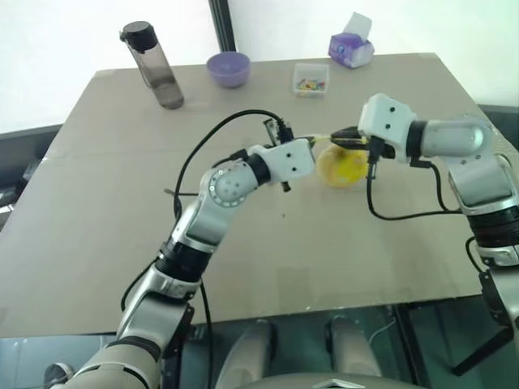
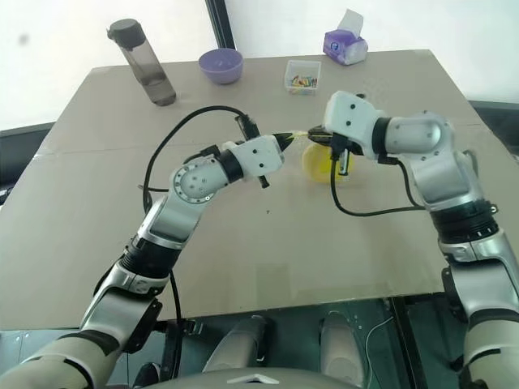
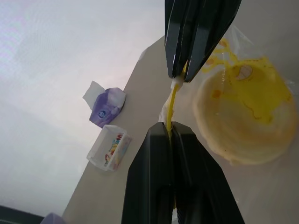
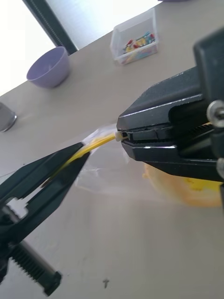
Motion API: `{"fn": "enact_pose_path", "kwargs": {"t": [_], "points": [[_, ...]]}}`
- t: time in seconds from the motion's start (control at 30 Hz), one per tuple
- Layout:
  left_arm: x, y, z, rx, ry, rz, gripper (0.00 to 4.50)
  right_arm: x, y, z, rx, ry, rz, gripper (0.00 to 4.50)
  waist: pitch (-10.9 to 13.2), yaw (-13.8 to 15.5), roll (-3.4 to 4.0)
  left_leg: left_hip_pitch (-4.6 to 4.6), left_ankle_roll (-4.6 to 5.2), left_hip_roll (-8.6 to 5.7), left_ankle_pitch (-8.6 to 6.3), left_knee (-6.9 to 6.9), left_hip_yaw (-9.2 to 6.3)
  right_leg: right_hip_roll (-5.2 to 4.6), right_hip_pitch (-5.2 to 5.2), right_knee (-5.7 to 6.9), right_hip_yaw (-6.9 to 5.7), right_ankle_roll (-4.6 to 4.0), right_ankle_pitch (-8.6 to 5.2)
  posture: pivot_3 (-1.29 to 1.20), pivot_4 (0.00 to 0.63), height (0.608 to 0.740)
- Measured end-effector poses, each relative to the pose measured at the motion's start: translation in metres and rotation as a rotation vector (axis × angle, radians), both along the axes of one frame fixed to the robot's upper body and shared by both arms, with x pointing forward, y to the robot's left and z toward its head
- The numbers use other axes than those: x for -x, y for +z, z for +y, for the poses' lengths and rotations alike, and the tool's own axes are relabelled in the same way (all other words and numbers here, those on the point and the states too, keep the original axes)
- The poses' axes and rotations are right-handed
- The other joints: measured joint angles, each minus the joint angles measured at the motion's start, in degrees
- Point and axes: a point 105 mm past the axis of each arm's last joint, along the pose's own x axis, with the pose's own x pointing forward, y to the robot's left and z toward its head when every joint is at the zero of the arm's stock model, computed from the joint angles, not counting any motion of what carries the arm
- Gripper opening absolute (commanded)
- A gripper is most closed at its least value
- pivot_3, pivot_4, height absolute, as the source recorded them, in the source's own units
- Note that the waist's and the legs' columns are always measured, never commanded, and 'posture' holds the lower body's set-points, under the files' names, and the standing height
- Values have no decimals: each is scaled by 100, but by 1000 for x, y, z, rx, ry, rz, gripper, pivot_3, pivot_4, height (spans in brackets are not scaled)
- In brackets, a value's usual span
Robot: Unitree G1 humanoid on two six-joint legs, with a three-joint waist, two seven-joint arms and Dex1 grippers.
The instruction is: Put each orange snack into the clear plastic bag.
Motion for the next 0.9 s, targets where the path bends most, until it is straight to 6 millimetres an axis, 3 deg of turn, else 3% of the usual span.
{"fn": "enact_pose_path", "kwargs": {"t": [0.4,0.77,0.9], "points": [[-16,0,32,-52,72,-21,0,-8,4,-52,39,-171,-15,37,0,8,0,-1,0,-1,0,0,2,-1,0,-2,1,0,0,0,150,739],[-27,0,35,-32,81,-11,0,-16,0,-69,37,-249,-21,37,0,-2,0,1,0,0,0,0,4,-1,0,0,1,0,0,0,150,739],[-46,5,38,-34,112,-25,0,-42,12,-65,-47,-310,-140,37,3,-21,-4,2,0,-1,1,3,7,0,-4,10,5,0,0,0,150,739]]}}
